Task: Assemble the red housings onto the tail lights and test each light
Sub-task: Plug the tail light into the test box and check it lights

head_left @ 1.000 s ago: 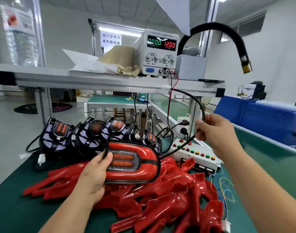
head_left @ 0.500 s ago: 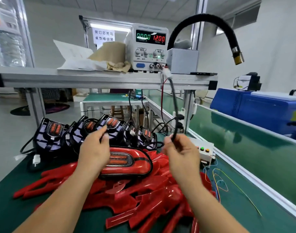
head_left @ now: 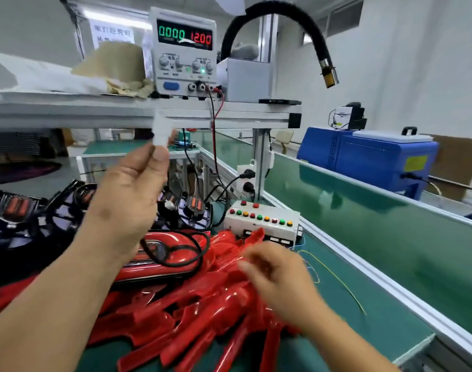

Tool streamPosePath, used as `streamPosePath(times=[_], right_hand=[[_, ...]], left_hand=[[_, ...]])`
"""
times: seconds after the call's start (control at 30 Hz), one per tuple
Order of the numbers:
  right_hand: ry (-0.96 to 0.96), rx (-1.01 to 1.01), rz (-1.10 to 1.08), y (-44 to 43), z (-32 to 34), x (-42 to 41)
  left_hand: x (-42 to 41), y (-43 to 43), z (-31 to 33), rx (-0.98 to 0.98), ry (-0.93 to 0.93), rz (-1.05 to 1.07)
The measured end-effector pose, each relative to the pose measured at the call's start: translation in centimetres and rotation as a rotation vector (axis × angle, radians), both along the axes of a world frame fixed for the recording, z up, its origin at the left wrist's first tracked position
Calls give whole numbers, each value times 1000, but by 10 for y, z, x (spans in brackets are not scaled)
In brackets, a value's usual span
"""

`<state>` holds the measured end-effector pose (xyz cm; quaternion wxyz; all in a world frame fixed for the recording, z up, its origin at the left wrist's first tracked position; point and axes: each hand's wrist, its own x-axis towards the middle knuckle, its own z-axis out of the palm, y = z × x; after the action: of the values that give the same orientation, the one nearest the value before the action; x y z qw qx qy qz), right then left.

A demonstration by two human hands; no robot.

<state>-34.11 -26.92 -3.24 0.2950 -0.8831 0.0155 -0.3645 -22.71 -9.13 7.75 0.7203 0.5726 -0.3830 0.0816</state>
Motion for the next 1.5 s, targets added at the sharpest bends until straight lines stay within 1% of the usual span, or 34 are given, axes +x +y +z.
streamPosePath(times=[0.1,0.2,0.23,0.3,0.33,0.4,0.47,0.53,0.6,0.63,0.73,0.8,0.9,1.0,1.1,1.17,1.27,1.3,1.37,1.4,1.43,1.5], right_hand=[[220,-100,-80,-56,-10,-39],[522,-206,-19,-81,-31,-62],[569,-236,17,-85,-38,-65],[574,-216,54,-90,-47,-70],[543,-208,56,-93,-48,-71],[423,-257,42,-99,-46,-69],[309,-295,-5,-106,-40,-65],[199,-313,-51,-114,-32,-59],[76,-274,-142,-119,-17,-48],[48,-236,-186,-119,-9,-40],[-37,-148,-245,-112,16,-9],[-90,-42,-204,-101,31,15],[-137,272,-48,-87,48,55],[-272,526,16,-73,67,86],[-421,641,43,-58,77,108],[-389,627,104,-47,73,119],[-174,516,273,-24,50,131],[-91,427,309,-17,40,133],[53,188,314,-7,22,138],[94,96,312,-4,16,139],[114,49,316,-3,12,139],[99,32,331,-3,11,138]], left_hand=[[15,-1,-18,113,-60,86],[32,3,-35,192,-10,120],[35,3,-39,218,-2,134],[38,6,-47,243,10,161],[39,8,-49,248,22,171],[41,11,-57,289,21,197],[42,13,-65,346,1,221],[41,12,-70,399,19,216],[40,9,-72,424,44,176],[39,7,-72,444,38,155],[36,3,-69,527,-30,111],[35,2,-67,596,-48,122],[37,4,-68,624,-93,156],[42,9,-74,638,-160,240],[46,15,-81,635,-151,305],[49,19,-86,623,-126,313],[55,21,-95,662,-108,321],[57,21,-96,677,-116,328],[60,21,-96,684,-133,323],[61,21,-96,691,-140,322],[62,21,-97,705,-142,321],[66,23,-97,728,-129,319]])
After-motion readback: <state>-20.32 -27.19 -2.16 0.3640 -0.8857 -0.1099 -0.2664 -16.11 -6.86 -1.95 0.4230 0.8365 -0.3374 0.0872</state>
